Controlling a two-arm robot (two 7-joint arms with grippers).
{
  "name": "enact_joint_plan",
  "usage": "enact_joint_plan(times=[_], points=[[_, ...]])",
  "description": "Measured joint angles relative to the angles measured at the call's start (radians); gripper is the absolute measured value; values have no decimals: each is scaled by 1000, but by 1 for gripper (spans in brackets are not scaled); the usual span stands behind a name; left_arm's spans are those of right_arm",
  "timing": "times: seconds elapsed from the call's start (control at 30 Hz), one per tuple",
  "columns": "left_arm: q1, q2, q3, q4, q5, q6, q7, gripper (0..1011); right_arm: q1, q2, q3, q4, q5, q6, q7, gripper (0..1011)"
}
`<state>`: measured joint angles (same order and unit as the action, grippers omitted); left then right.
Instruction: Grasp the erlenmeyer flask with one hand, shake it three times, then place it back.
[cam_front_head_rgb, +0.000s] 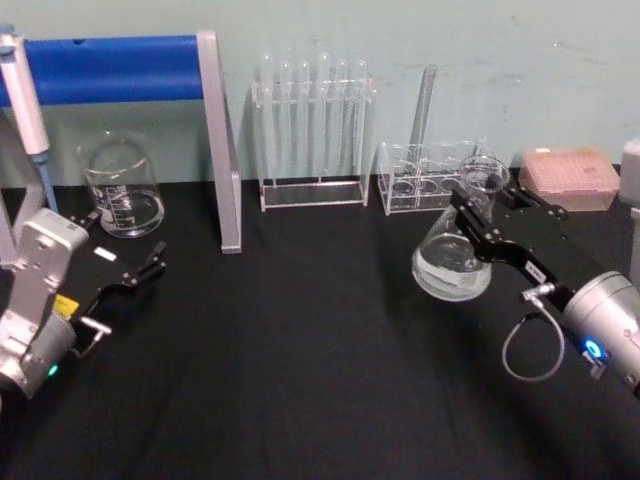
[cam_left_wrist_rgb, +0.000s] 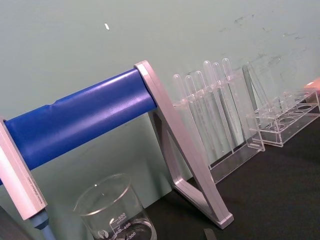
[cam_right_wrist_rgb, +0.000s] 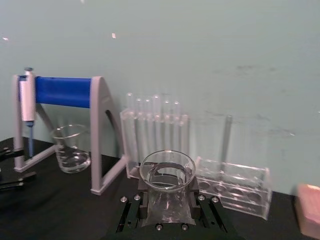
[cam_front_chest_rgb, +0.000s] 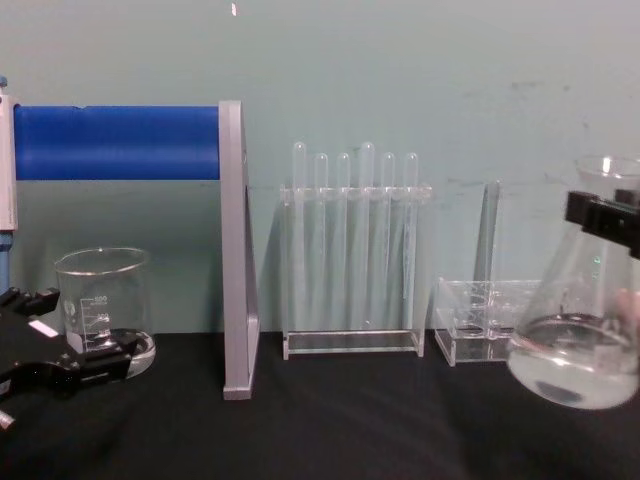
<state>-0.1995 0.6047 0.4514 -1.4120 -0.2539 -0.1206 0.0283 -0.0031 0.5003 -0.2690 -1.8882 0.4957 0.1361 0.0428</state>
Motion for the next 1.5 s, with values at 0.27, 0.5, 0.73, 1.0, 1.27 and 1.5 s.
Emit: enact_joint_plan(times=[0.27, 0.5, 0.73, 1.0, 1.27, 1.5], points=[[0, 0, 0, 0, 0, 0, 0, 1001, -25, -27, 15, -18, -35, 12, -29, 451], [0, 0, 0, 0, 0, 0, 0, 1001, 27, -54, -34, 10, -60, 25, 26, 451], [0, 0, 0, 0, 0, 0, 0, 1001, 126, -90, -134, 71, -89, 35, 153, 451], [0, 0, 0, 0, 0, 0, 0, 1001, 230, -138, -265, 139, -113, 43, 331, 450], [0, 0, 0, 0, 0, 0, 0, 1001, 260, -159, -304, 164, -120, 42, 371, 451], [0, 0, 0, 0, 0, 0, 0, 1001, 211, -147, -248, 135, -134, 39, 294, 451]])
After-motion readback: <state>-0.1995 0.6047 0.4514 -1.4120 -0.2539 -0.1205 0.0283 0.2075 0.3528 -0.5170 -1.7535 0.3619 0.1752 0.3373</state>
